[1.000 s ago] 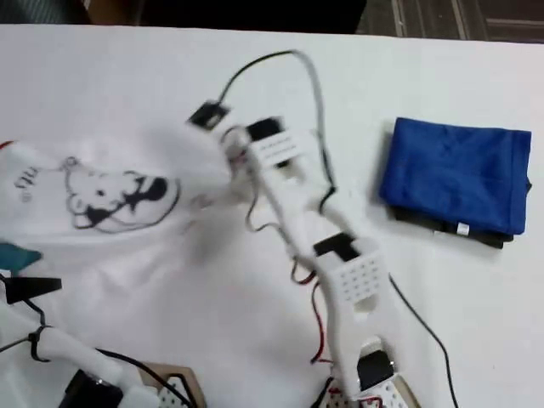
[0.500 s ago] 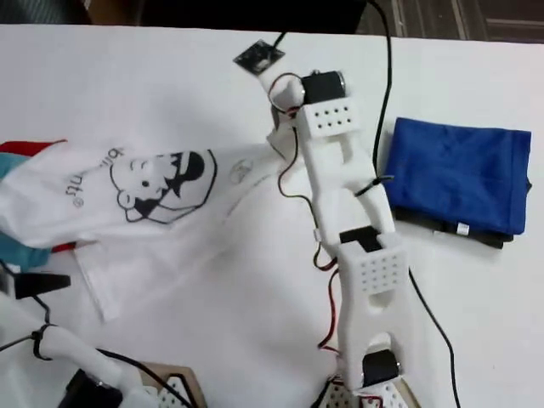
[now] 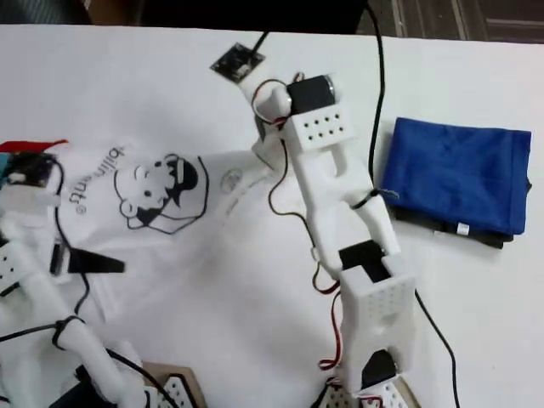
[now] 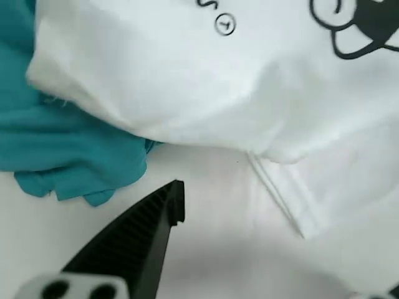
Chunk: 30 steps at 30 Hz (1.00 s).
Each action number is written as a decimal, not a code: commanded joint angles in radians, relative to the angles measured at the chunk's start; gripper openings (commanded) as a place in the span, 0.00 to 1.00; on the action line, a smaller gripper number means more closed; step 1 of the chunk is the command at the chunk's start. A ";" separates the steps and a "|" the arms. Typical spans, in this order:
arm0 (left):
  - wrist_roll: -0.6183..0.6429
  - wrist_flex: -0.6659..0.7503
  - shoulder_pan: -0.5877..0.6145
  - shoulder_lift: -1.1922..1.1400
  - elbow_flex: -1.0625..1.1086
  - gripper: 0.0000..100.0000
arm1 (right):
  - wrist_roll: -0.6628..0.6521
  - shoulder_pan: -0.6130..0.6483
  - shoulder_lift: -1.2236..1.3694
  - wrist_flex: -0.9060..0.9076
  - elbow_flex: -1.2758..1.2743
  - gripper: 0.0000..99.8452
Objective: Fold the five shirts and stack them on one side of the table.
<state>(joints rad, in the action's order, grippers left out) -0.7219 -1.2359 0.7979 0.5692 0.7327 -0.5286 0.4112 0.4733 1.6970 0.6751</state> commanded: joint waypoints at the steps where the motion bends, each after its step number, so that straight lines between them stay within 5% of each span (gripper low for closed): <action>1: 0.006 -0.011 -0.054 0.031 -0.012 0.56 | -0.012 -0.004 -0.074 -0.030 -0.034 0.02; 4: 0.006 -0.021 -0.069 0.031 -0.012 0.52 | -0.060 -0.007 -0.074 -0.038 -0.057 0.02; 12: 0.006 -0.025 -0.074 0.031 -0.013 0.13 | -0.086 -0.012 -0.073 -0.044 -0.074 0.02; 23: 0.008 -0.025 -0.063 0.031 -0.013 0.19 | -0.083 0.042 -0.079 -0.036 -0.074 0.02; 30: 0.006 -0.025 0.153 0.023 -0.133 0.26 | -0.078 0.145 -0.085 -0.033 -0.129 0.11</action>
<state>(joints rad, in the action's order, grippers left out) -0.7204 -1.2605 0.8546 0.5708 0.6882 -0.6053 0.5017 0.4687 1.6678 0.5539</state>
